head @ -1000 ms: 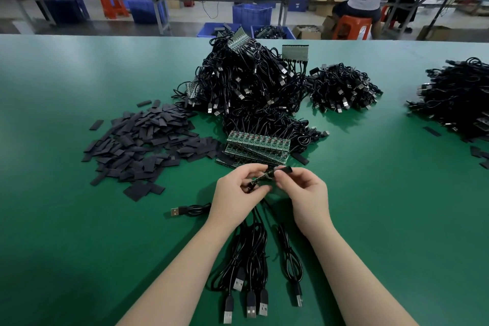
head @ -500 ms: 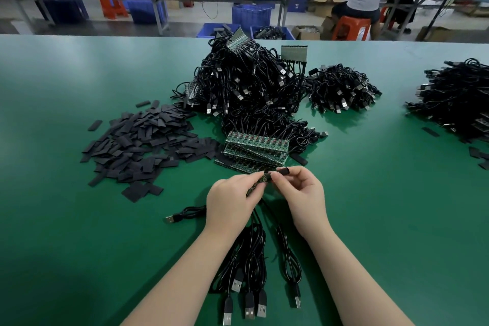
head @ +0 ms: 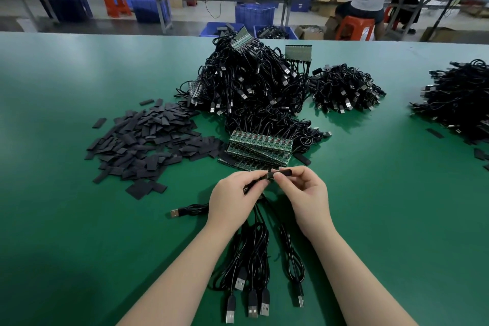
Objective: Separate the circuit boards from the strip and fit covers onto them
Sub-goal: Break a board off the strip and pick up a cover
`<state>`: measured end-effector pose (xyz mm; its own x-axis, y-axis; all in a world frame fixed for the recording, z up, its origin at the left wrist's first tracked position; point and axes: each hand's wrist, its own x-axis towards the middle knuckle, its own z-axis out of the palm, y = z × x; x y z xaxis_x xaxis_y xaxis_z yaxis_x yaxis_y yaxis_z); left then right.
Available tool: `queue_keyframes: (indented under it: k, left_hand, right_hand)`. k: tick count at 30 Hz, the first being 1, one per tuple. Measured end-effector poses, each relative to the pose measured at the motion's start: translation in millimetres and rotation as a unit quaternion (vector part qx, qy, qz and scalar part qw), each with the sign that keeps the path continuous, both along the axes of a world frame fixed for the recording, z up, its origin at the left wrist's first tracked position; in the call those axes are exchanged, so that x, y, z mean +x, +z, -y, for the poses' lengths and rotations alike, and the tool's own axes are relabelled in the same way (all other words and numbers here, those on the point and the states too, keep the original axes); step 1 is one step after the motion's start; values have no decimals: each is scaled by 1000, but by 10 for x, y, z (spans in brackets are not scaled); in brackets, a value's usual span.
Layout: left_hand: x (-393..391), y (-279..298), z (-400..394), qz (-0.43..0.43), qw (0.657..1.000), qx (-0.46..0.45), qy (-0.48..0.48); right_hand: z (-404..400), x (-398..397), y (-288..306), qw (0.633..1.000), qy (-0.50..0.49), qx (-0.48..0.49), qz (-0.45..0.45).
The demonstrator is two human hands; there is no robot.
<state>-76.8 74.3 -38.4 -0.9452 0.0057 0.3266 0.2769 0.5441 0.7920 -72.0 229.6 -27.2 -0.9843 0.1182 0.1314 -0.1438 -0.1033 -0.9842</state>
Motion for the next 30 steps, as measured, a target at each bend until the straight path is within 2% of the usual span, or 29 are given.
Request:
queue_keyframes:
  k: [6,18,20,23,27,30]
  left_hand:
    - [14,31,0,2,1000,25,-10]
    - [63,55,12,16,998,55,-27]
    - [81,52,-7,-13,1000,-3,17]
    - [94,55,-43,-103,982,-128,92]
    - [86,64,28,-66,992,-107,-8]
    - [77,109,85,-142,972,-180,-53]
  right_hand:
    - [22,6,-11,1000,7,6,-18]
    - [-29,33,39,998,52,41,17]
    - [-42,40,49,997,63,32,21]
    - [-41,41,44,998,51,16,23]
    - [-37,26,29,999,29,-1,22]
    - [-36,19,27,999,31,-7,19]
